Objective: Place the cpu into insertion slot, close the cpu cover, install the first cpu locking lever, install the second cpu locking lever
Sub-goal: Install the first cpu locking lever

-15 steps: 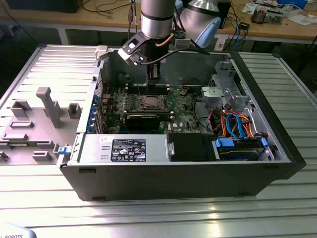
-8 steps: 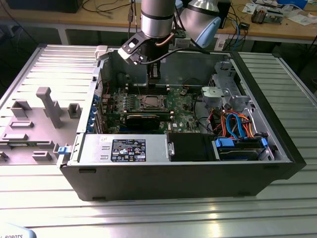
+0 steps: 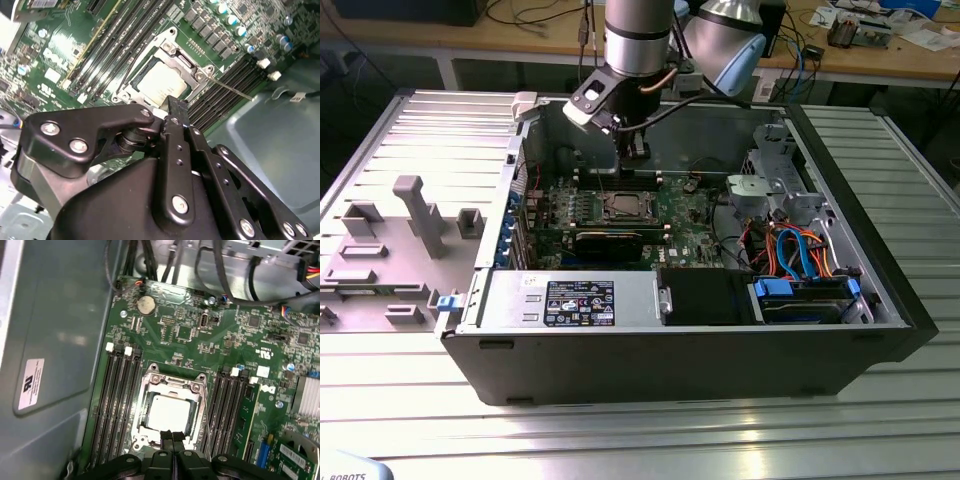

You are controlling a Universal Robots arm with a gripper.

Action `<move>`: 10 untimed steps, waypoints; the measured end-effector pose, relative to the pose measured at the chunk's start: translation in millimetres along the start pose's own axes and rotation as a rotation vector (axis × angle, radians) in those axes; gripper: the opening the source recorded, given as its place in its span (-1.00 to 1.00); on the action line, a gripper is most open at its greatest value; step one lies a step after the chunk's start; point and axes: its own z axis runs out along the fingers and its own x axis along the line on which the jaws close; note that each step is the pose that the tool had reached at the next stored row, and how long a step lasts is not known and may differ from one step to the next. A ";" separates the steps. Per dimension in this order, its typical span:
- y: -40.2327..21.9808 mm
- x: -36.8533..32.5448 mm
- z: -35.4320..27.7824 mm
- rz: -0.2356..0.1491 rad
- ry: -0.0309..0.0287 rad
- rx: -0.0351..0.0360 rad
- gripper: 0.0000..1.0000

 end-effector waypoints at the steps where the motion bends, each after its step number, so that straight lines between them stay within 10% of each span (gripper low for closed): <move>1: 0.0 0.0 0.0 -0.014 -0.0002 0.0002 -0.79; 10: 0.0 0.0 0.0 -0.138 -0.0023 0.0020 -0.79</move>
